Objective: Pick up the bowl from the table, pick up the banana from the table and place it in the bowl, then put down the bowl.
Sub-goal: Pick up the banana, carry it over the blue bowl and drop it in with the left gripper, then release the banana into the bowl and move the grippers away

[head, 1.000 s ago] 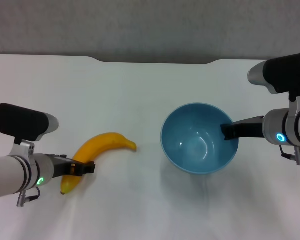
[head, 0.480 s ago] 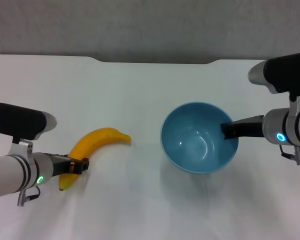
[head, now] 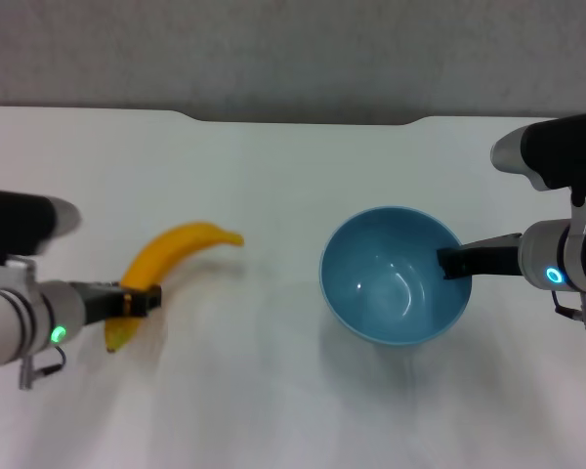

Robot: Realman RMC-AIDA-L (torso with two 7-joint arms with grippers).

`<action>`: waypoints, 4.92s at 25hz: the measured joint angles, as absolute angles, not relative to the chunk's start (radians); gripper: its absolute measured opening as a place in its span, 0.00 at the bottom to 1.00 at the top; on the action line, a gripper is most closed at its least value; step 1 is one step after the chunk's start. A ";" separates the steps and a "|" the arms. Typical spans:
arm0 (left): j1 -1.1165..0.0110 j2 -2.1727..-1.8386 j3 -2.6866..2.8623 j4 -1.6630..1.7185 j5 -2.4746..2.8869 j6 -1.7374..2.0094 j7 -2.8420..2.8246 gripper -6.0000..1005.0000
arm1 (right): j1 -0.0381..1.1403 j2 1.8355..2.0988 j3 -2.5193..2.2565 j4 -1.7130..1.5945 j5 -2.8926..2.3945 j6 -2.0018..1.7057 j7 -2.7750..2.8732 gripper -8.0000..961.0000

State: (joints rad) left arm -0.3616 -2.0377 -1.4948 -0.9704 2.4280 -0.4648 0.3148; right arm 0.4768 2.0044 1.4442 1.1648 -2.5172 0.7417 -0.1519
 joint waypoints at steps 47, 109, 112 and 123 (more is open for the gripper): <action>-0.339 -2.041 -1.460 -1.025 1.420 -0.729 0.945 0.54 | 0.547 2.008 1.284 1.167 -2.373 0.612 -0.163 0.04; -0.207 -2.037 -1.829 -1.065 1.590 -0.691 1.043 0.89 | 0.808 2.003 1.485 0.698 -2.233 0.766 -0.311 0.04; -0.201 -2.037 -1.836 -1.066 1.591 -0.691 1.045 0.89 | 0.864 2.003 1.490 0.635 -2.228 0.765 -0.312 0.04; -0.210 -2.040 -1.833 -1.060 1.591 -0.683 1.057 0.89 | 0.977 2.006 1.533 0.491 -2.162 0.756 -0.405 0.04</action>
State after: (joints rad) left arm -0.2097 -2.0404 -1.8326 -1.0595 1.5908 -0.6828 1.0571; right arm 0.9767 2.0065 1.5330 0.4909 -2.1620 0.7557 -0.4054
